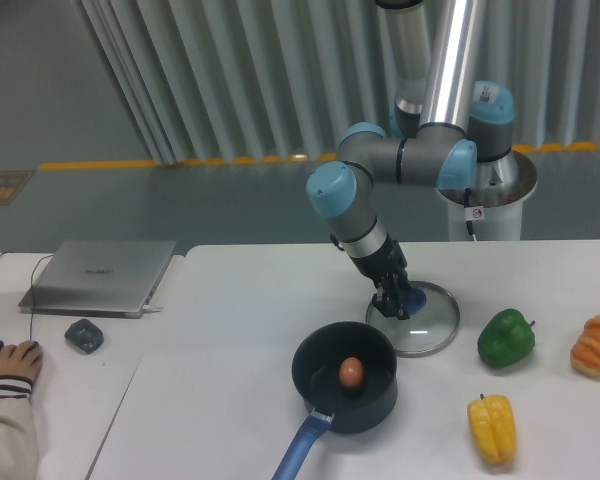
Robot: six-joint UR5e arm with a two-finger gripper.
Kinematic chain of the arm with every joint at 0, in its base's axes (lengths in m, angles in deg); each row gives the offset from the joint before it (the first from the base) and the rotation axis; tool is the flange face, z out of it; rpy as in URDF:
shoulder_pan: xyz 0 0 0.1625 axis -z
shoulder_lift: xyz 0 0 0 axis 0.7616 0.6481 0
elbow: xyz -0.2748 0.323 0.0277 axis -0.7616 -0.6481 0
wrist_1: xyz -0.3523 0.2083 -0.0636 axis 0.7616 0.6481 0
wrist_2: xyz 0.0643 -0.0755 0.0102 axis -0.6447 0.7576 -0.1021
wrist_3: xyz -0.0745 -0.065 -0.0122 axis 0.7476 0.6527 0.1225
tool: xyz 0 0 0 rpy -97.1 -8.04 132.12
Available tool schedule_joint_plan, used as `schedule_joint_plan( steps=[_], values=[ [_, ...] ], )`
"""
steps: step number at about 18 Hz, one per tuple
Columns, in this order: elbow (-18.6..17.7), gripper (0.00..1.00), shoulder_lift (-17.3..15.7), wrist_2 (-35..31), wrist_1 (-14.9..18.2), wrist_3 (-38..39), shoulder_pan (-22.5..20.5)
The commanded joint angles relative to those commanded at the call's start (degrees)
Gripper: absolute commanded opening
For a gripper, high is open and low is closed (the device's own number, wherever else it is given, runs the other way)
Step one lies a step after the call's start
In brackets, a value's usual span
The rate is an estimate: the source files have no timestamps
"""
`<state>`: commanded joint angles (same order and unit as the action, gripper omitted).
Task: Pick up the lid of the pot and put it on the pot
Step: 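Close the gripper on the blue knob of the lid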
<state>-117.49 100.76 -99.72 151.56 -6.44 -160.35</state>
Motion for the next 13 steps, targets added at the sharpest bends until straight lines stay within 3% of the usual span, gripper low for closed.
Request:
schedule_joint_plan(
  steps=[4,13],
  values=[
    [0.4,0.43,0.1,0.1,0.2,0.0,0.0],
    [1.1,0.43,-0.1,0.3,1.2,-0.8,-0.6]
  ],
)
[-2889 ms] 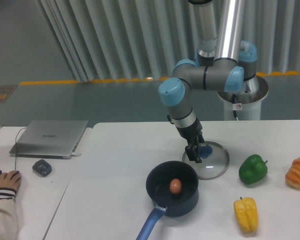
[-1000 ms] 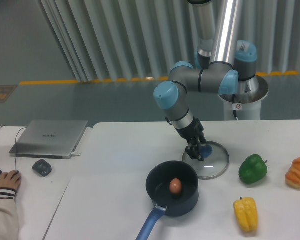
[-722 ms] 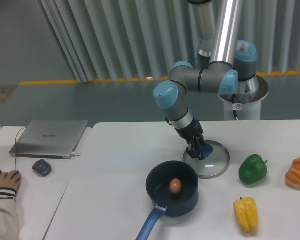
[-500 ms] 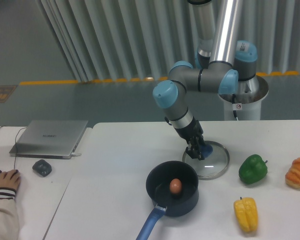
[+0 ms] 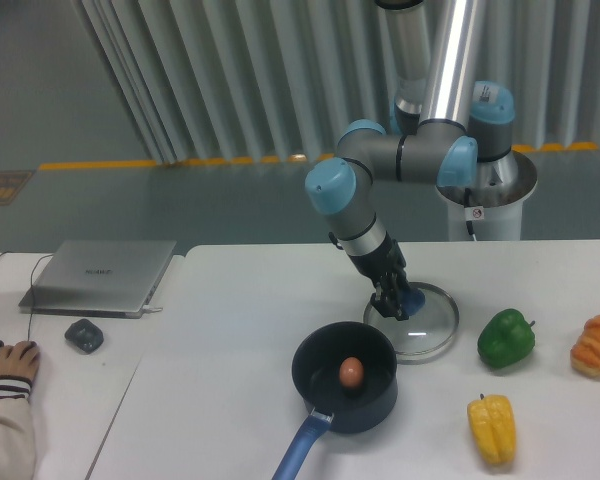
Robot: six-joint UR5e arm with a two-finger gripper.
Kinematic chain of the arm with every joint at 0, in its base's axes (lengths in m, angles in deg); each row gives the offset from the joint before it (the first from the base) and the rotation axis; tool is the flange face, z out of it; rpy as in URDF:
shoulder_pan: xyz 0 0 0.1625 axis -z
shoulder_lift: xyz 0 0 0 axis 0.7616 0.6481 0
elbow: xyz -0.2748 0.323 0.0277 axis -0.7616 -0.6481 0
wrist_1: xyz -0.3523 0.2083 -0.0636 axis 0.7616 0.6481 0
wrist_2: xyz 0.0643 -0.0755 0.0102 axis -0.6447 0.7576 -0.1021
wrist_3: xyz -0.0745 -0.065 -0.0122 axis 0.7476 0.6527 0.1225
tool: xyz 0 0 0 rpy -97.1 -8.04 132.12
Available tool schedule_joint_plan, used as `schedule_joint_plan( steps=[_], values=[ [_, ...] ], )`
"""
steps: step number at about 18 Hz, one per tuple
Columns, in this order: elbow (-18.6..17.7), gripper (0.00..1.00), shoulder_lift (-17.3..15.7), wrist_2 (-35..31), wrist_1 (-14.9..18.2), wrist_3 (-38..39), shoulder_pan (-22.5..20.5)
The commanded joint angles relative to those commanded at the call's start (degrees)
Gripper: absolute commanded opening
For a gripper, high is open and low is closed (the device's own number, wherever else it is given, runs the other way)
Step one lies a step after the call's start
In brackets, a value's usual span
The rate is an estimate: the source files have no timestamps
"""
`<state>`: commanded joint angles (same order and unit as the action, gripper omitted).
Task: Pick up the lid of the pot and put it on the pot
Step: 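Close the gripper on the blue knob of the lid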
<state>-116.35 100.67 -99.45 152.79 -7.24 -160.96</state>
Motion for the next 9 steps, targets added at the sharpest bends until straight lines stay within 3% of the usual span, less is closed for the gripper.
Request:
schedule_joint_plan(
  steps=[4,9],
  values=[
    [0.4,0.43,-0.5,0.1,1.7,-2.5,-1.0],
    [4.0,0.43,-0.9,1.0,6.2,-3.3,-2.2]
  ],
)
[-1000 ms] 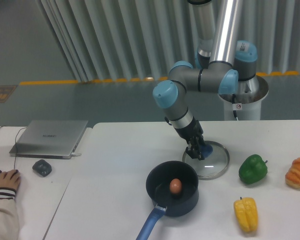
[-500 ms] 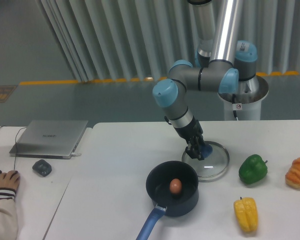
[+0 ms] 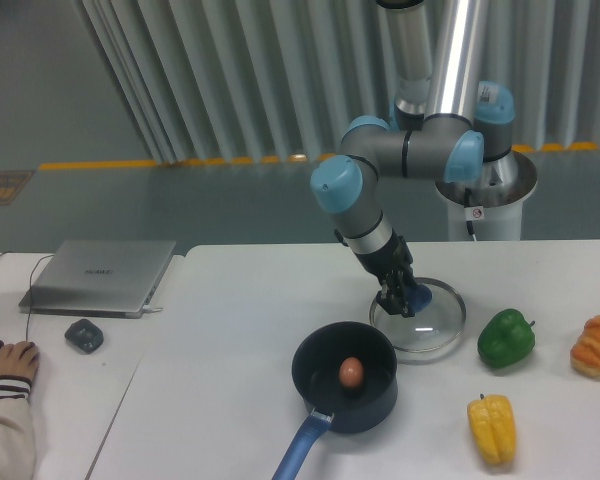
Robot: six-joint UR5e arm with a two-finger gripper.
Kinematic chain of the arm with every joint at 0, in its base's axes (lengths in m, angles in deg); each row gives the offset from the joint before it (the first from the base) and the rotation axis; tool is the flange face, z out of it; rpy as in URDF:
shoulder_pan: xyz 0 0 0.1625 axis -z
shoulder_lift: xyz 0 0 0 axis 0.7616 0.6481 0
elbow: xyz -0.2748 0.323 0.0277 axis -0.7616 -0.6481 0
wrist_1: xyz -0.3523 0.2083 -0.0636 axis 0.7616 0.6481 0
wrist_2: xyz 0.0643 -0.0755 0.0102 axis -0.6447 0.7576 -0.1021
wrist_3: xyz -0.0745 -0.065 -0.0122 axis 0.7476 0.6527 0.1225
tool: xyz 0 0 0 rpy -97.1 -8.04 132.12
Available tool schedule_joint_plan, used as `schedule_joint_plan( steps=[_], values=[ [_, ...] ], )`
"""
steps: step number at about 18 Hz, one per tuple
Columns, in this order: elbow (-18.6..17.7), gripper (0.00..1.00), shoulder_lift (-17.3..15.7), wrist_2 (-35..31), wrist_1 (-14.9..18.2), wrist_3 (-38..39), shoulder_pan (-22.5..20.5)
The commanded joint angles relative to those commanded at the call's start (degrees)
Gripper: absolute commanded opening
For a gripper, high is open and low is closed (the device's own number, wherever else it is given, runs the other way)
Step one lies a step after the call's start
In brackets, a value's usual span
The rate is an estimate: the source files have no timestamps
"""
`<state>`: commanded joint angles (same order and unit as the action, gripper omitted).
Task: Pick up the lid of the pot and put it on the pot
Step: 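Close the gripper on the blue knob of the lid, then lift the glass lid by its knob and carry it toward the saucepan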
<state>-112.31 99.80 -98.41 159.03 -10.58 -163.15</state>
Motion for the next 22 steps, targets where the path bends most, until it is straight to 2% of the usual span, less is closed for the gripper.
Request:
schedule_joint_plan(
  steps=[4,7,10,15,18,22],
  values=[
    [2.8,0.43,-1.5,3.1,5.1,-2.6,-2.5],
    [4.1,0.43,-2.2,5.2,6.5,-3.1,-3.7],
    [6.2,0.43,-2.2,5.5,9.8,-3.3,-4.0],
    [8.4,0.43,-2.4,11.0,11.5,-2.9,-5.8],
    [9.5,0.43,-2.3,12.0,12.5,-2.6,-5.8],
    [10.6,0.42,-2.2,13.4,12.4,2.8,-5.2]
  ],
)
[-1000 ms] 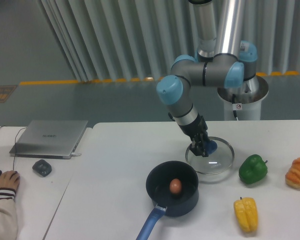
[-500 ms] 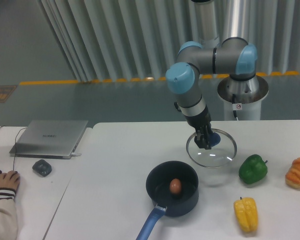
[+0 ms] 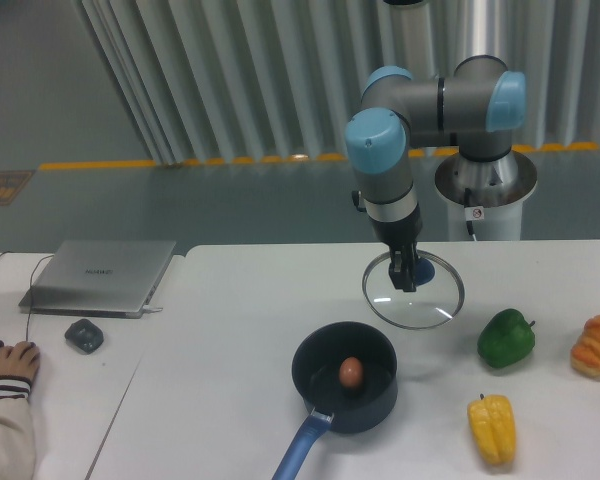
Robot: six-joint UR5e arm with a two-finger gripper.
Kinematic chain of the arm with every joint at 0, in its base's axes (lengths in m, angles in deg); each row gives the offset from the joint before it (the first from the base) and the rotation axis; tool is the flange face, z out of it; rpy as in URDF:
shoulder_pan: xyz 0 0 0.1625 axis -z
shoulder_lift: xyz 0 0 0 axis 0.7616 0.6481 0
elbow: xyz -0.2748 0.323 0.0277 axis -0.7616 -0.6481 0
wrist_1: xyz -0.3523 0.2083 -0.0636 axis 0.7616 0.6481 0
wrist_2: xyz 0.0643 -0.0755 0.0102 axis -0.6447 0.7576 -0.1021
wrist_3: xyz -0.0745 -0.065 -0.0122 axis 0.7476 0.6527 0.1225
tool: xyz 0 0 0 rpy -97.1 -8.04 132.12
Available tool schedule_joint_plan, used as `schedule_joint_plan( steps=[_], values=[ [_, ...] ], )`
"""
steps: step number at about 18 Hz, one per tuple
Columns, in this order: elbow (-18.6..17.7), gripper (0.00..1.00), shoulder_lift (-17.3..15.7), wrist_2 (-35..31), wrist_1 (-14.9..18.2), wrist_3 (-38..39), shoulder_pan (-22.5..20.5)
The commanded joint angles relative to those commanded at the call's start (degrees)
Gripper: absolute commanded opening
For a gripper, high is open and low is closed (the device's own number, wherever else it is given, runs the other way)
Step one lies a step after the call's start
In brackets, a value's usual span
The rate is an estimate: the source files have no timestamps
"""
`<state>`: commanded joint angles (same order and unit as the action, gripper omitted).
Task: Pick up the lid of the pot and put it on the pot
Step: 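Lift the glass lid by its knob and carry it toward the saucepan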
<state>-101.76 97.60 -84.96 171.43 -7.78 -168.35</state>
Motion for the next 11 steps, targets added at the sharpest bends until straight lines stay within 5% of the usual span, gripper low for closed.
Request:
schedule_joint_plan(
  steps=[9,11],
  values=[
    [2.3,0.42,2.1,2.1,-0.7,14.4,2.5],
    [2.3,0.42,2.8,2.2,-3.2,16.9,2.8]
  ],
)
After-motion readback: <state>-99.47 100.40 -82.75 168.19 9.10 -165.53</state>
